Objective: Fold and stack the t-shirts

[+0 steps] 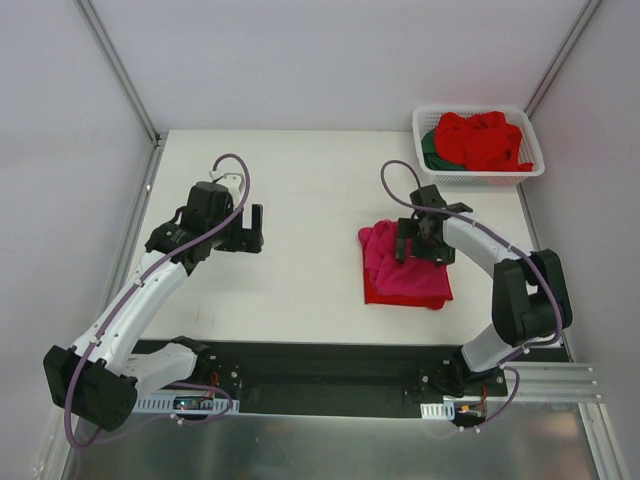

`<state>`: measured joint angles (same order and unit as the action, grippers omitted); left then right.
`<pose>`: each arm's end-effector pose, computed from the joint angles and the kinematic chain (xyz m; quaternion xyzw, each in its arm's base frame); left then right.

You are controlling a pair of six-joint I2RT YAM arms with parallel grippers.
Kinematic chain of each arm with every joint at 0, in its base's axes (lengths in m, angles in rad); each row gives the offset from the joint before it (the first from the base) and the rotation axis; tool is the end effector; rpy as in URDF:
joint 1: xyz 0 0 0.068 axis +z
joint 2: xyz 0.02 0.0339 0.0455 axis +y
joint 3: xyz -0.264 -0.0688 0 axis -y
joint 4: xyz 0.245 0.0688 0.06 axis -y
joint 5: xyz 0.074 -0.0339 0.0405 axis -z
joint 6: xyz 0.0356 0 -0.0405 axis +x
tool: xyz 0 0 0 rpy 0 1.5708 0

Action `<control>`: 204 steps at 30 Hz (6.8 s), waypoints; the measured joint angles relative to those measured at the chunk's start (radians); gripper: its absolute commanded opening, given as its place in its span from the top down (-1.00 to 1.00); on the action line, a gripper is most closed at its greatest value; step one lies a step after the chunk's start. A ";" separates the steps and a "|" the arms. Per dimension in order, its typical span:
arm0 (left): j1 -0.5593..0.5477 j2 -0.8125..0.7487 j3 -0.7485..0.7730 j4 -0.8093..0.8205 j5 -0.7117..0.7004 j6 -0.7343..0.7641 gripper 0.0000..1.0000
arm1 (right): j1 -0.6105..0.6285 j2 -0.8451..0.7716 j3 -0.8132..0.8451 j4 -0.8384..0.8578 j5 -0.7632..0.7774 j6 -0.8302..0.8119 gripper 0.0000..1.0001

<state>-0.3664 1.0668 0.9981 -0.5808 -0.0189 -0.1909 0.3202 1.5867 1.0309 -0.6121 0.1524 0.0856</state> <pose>0.2134 -0.0812 0.3214 0.0743 0.8926 -0.1141 0.4297 0.2929 0.0914 0.1987 -0.0992 0.9720 -0.0329 0.2104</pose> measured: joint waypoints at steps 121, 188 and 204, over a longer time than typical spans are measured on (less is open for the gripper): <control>-0.579 0.986 0.759 -0.246 0.154 0.185 -0.99 | 0.252 -0.954 0.006 -0.334 0.327 0.039 -0.93; -0.807 1.465 1.365 -0.149 0.281 0.728 -0.99 | 0.254 -0.939 -0.066 -0.367 0.212 -0.062 -0.93; -0.813 1.467 1.379 -0.021 0.401 0.687 -0.99 | 0.255 -1.070 0.009 -0.327 0.364 -0.076 -0.93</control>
<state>-1.1793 2.5340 2.3775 -0.6022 0.3820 0.4957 0.5751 0.5167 1.0397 -0.9386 0.5167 0.0093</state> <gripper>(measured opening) 0.993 0.961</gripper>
